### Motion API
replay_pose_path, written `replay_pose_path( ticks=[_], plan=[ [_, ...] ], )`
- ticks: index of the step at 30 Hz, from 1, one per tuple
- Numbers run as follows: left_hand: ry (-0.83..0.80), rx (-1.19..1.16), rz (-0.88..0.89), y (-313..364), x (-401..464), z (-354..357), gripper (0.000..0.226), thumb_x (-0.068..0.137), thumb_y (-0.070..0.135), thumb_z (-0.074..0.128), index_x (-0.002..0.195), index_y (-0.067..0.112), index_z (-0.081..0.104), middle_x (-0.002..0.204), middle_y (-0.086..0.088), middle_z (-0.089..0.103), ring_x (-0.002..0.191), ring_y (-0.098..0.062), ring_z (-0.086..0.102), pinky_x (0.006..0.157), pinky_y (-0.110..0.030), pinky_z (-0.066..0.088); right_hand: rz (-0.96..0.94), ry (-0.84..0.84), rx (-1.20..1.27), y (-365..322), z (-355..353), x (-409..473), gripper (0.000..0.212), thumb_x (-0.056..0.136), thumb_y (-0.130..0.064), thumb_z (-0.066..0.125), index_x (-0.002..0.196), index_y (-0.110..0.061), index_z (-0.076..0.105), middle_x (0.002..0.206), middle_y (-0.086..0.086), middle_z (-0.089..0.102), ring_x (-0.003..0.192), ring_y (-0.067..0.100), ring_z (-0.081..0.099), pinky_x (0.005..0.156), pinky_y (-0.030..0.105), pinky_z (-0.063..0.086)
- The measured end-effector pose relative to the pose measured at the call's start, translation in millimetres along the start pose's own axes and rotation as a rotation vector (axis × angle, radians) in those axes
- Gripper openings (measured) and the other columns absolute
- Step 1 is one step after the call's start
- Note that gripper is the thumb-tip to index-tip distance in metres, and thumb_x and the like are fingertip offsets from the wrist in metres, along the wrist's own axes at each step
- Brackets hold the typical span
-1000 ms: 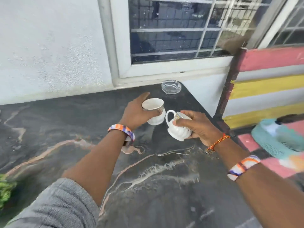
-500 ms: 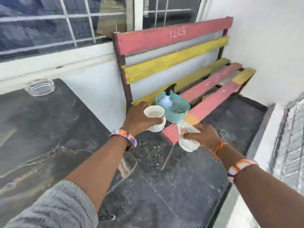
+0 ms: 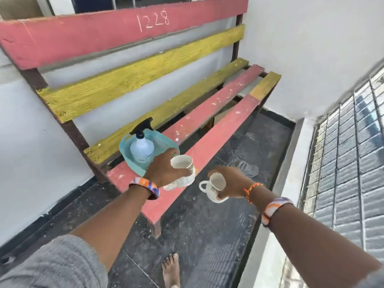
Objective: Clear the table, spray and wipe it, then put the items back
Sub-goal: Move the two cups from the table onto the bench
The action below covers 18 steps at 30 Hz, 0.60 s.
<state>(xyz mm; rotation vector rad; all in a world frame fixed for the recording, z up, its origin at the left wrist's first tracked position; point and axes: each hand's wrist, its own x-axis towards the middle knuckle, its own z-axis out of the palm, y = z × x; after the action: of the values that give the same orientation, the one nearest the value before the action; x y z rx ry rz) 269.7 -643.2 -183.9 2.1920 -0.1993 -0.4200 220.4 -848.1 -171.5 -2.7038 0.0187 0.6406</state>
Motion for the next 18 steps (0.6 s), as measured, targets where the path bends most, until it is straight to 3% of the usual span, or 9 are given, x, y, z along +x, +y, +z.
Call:
replay_pose_path(
  ticks=[2,5,8,14,18],
  plan=[
    [-0.013,0.02,-0.001,11,29,6,0.076,0.065,0.039,0.078,0.131,0.018,0.046,0.132,-0.007,0.053,0.119,-0.027,0.051,0.097,-0.034,0.041,-0.048,0.028,-0.011,16,-20,25,0.056,0.07,-0.01,0.072,0.123,-0.018,0.057,0.121,0.007,0.061,0.112,0.028,0.058,0.092,0.035,0.048],
    [0.006,0.058,0.001,30,82,13,0.072,0.065,0.029,0.079,0.129,0.015,0.049,0.131,-0.012,0.052,0.118,-0.029,0.051,0.095,-0.031,0.04,-0.1,0.076,-0.059,45,-53,70,0.049,0.072,-0.018,0.067,0.119,-0.026,0.058,0.125,0.003,0.056,0.116,0.032,0.052,0.094,0.045,0.047],
    [0.046,0.138,-0.029,41,135,20,0.072,0.066,0.027,0.079,0.129,0.014,0.047,0.131,-0.011,0.051,0.121,-0.028,0.048,0.098,-0.031,0.038,-0.121,0.049,-0.154,69,-88,115,0.043,0.076,-0.012,0.061,0.116,-0.026,0.056,0.127,0.0,0.05,0.123,0.032,0.039,0.093,0.049,0.046],
    [0.165,0.118,-0.177,47,242,38,0.065,0.058,0.031,0.083,0.113,0.011,0.056,0.114,-0.01,0.06,0.102,-0.027,0.057,0.079,-0.028,0.043,-0.174,0.066,-0.174,120,-139,237,0.044,0.078,-0.006,0.058,0.118,-0.025,0.056,0.127,0.012,0.041,0.125,0.033,0.027,0.096,0.038,0.044],
    [0.27,0.009,-0.402,42,310,57,0.074,0.046,0.047,0.074,0.1,0.0,0.06,0.105,-0.017,0.063,0.094,-0.032,0.059,0.068,-0.028,0.038,-0.23,0.004,-0.116,145,-163,314,0.042,0.077,-0.012,0.06,0.117,-0.026,0.057,0.123,0.011,0.044,0.125,0.031,0.03,0.099,0.032,0.036]
  ],
)
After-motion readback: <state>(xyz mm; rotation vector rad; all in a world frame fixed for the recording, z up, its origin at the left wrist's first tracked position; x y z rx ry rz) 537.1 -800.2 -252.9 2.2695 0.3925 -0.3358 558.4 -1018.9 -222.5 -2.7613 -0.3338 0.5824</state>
